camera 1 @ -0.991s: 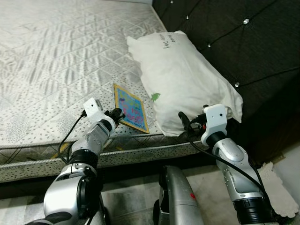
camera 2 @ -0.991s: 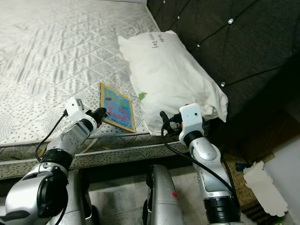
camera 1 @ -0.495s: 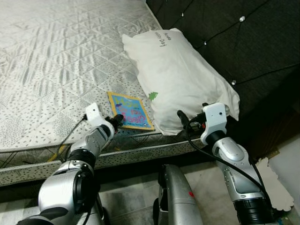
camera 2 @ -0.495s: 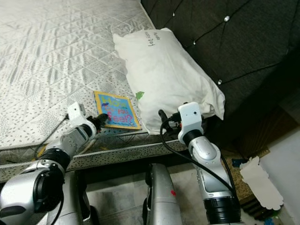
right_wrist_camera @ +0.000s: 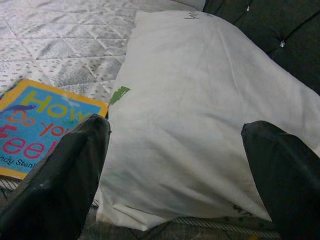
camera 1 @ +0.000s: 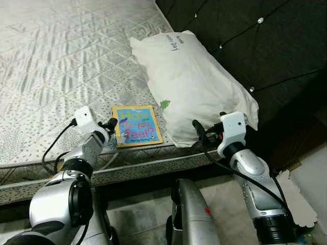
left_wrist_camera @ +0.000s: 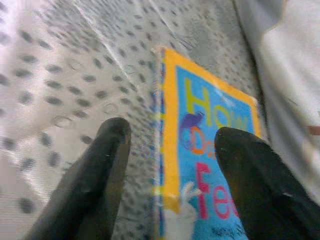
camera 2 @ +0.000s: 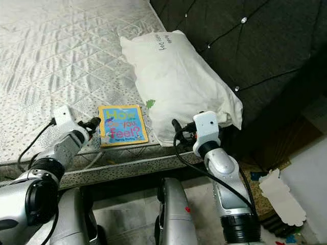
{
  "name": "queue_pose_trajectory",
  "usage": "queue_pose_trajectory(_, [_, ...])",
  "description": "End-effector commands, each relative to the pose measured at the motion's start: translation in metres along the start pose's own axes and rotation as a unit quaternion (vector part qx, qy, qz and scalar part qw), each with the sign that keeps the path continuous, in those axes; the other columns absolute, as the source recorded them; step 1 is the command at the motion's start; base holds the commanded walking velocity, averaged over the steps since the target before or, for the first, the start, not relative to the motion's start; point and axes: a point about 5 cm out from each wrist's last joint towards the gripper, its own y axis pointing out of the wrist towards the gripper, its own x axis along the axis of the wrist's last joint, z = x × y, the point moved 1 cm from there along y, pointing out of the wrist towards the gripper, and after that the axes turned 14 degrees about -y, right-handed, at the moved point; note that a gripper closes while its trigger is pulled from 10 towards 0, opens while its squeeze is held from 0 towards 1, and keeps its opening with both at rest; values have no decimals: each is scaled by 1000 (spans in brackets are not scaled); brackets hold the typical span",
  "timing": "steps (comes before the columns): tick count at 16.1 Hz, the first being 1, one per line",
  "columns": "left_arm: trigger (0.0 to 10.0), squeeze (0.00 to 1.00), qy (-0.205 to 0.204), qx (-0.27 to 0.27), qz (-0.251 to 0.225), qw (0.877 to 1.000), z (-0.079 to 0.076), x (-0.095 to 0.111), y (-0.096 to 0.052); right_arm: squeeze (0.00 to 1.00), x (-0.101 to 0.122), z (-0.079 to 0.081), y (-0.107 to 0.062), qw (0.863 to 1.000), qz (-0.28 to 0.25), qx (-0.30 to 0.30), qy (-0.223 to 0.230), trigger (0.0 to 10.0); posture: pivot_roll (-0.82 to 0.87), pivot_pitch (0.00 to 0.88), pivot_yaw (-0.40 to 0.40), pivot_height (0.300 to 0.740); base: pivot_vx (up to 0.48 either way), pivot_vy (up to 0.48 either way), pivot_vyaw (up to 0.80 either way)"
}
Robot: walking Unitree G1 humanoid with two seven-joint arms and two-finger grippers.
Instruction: Clean up the room
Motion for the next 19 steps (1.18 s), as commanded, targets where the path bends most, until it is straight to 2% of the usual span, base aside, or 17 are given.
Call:
queue_pose_trajectory(1, [10000,1000,15,-7,-14,1000,-10,1,2,0,-4,-5,1,1000,10,-8,-4,10000,-251,40,-139,538,0,0,0])
queue_pose_trajectory(4, [10000,1000,25,-23,-63,997,-23,5,1,0,-2,0,5,1000,3,-8,3,10000,-229,33,-129,538,0,0,0])
queue_pose_trajectory(5, [10000,1000,49,-27,-85,995,-24,0,-3,0,-1,5,9,1000,0,-5,13,10000,-198,25,-121,538,0,0,0])
queue_pose_trajectory(6, [10000,1000,67,-21,-103,992,-21,-2,-7,0,0,9,12,1000,-2,-2,20,10000,-193,24,-120,538,0,0,0])
queue_pose_trajectory(9, [10000,1000,142,17,-162,976,2,-9,-38,0,0,22,21,999,-5,13,41,10000,-126,5,-98,538,0,0,0])
queue_pose_trajectory(11, [10000,1000,173,62,-190,965,17,-5,-60,0,1,28,28,998,-9,16,60,10000,-86,0,-86,538,0,0,0])
queue_pose_trajectory(12, [10000,1000,182,80,-194,961,22,-4,-67,0,3,30,32,998,-12,15,68,10000,-71,0,-81,538,0,0,0])
queue_pose_trajectory(13, [10000,416,187,90,-190,960,24,-3,-74,0,10,32,38,997,-29,15,75,10000,-55,0,-74,538,0,0,0])
queue_pose_trajectory(14, [10000,0,203,95,-193,955,24,0,-80,0,18,34,43,994,-54,20,92,10000,-43,0,-70,538,0,0,0])
queue_pose_trajectory(15, [10000,0,217,100,-191,952,23,1,-82,0,23,35,47,992,-66,21,104,10000,-31,0,-65,538,0,0,0])
queue_pose_trajectory(17, [10000,0,207,65,-192,957,12,6,-87,0,32,37,57,987,-85,19,132,10000,-12,0,-55,558,0,0,0])
queue_pose_trajectory(19, [10000,0,205,69,-194,957,10,8,-85,0,35,40,61,986,-89,19,141,10000,-12,0,-45,578,0,0,0])
